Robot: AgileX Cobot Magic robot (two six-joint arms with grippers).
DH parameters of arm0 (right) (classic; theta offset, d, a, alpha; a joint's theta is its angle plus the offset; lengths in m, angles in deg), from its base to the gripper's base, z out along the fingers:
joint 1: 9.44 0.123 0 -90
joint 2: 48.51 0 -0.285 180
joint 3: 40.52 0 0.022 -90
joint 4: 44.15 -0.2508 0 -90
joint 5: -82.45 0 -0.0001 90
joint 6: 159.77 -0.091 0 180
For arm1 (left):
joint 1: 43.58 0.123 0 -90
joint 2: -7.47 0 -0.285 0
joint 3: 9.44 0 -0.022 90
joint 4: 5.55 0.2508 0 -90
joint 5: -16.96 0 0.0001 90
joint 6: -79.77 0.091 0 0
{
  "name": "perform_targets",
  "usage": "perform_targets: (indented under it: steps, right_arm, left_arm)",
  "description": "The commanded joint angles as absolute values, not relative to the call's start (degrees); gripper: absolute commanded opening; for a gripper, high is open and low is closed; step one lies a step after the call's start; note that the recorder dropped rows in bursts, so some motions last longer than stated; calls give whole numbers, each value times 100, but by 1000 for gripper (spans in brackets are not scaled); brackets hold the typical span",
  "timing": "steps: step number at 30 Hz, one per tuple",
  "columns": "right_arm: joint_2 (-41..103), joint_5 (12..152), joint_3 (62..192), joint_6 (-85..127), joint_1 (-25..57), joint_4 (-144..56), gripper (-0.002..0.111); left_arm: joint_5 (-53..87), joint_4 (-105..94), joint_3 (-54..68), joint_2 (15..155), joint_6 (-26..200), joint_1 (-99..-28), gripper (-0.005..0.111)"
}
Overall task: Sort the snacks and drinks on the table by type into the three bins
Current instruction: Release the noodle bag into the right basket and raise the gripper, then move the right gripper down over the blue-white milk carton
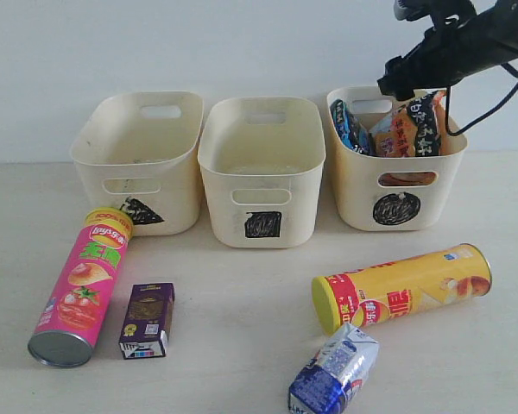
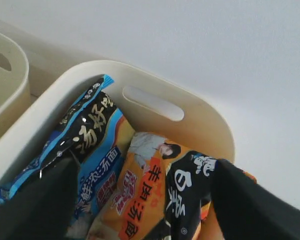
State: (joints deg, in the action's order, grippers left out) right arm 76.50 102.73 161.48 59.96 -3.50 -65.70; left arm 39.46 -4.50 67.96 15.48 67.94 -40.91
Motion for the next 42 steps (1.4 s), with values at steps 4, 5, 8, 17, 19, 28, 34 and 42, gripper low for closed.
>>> perform_targets:
  steps: [4, 5, 8, 17, 19, 28, 34, 42]
  right_arm:
    - [7093, 11173, 16186, 5893, -371, -6181, 27]
    - [7036, 11344, 16186, 5893, -371, -6181, 19]
    - [6895, 11826, 16186, 5890, -371, -6177, 0]
    - [6594, 13207, 16186, 3989, -371, -4631, 0]
    - [6534, 13656, 16186, 3649, -371, -4271, 0]
    - [6236, 14952, 16172, 3091, -371, -3824, 0]
    - [6053, 15241, 16150, 2900, -371, -3726, 0]
    - [5672, 15241, 15293, 5270, -371, -5378, 0]
  left_arm:
    - [3921, -491, 6778, 1526, 6749, -4072, 4]
    - [3921, -491, 6778, 1526, 6749, -4072, 4]
    - [3921, -491, 6778, 1526, 6749, -4072, 4]
    - [3921, -491, 6778, 1526, 6749, -4072, 4]
    - [3921, -491, 6778, 1526, 6749, -4072, 4]
    - [3921, -491, 6778, 1526, 6749, -4072, 4]
    - [3934, -491, 6778, 1526, 6749, -4072, 4]
    - [3934, -491, 6778, 1526, 6749, -4072, 4]
